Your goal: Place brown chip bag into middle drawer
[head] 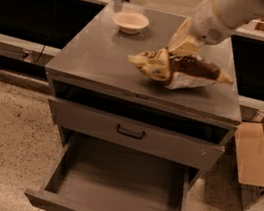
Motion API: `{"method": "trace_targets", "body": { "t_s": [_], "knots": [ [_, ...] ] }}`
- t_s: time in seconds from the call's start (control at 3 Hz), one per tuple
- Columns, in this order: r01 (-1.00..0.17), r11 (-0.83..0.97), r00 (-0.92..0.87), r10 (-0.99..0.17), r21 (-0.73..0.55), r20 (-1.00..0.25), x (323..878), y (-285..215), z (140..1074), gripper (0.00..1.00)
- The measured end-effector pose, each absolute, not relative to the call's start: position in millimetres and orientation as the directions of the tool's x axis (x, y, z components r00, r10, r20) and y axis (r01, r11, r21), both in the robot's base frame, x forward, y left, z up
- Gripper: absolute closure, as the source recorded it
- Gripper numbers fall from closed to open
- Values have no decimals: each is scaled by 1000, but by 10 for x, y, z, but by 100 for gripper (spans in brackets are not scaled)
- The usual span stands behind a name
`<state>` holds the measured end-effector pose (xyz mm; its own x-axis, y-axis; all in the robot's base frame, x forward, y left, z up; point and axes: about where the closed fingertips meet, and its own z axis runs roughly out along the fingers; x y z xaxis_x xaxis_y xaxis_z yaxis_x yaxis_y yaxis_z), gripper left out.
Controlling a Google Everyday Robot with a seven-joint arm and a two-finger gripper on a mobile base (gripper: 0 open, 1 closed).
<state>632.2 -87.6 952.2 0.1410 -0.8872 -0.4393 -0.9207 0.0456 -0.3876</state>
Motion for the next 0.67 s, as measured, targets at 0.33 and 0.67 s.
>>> {"method": "trace_targets", "body": {
  "t_s": [0.33,0.67],
  "knots": [
    [-936,196,-14,-852,-293,-524,5882,-1198,9769,100],
    [-932,294,-120,-806,-215,-580,5506,-1268,9888,100]
  ]
}}
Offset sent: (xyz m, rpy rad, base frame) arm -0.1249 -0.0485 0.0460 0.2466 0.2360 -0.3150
